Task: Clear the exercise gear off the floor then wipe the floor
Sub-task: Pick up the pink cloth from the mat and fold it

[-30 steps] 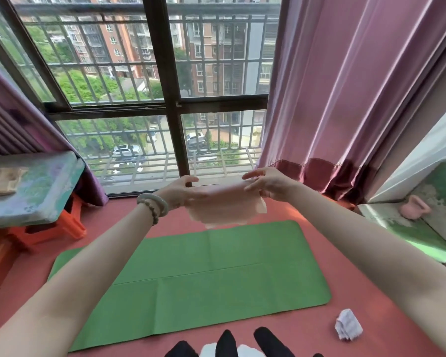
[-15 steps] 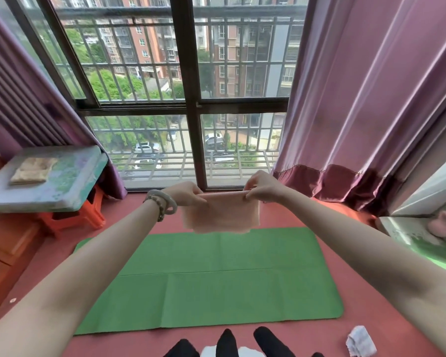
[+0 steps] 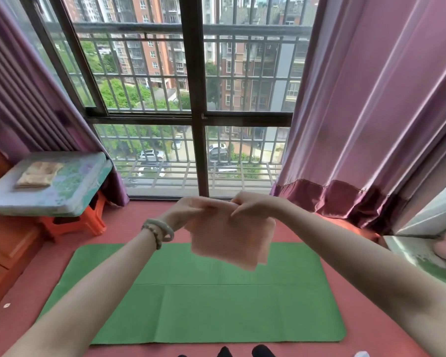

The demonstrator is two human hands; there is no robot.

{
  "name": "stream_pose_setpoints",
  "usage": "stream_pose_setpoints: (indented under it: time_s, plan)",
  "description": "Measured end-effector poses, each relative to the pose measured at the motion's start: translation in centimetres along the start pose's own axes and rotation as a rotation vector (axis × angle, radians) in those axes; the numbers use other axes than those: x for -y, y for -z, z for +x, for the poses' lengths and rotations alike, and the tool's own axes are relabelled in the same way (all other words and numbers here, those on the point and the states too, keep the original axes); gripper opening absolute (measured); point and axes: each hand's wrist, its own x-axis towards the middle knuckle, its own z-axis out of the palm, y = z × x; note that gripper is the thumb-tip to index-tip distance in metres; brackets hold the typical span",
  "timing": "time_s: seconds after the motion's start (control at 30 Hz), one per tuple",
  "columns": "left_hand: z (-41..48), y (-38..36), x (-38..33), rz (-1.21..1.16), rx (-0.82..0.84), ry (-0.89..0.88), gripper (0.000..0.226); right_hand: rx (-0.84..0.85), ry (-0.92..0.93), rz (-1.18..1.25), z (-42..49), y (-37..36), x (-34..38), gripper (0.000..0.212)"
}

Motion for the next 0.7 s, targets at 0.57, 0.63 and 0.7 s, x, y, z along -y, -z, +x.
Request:
stream_pose_setpoints:
  time_s: [0.57, 0.63, 0.7]
  plan:
    - [-1.0, -6.1, 3.7, -1.082, -0.035, 0.139, 0.081, -0.263, 0.006, 0.986, -1.3, -0.8, -2.6, 0.040]
    - [-1.0, -5.3, 3.5, -0.912, -0.091, 0.127, 0.077, -0.294, -0.067, 1.031, -2.2, -1.2, -4.0, 0.054]
    - [-0.9, -5.1, 2.8, -0.795, -0.097, 0.131, 0.049, -0.321, -0.102, 1.115, -3.1, -2.2, -5.2, 0.046]
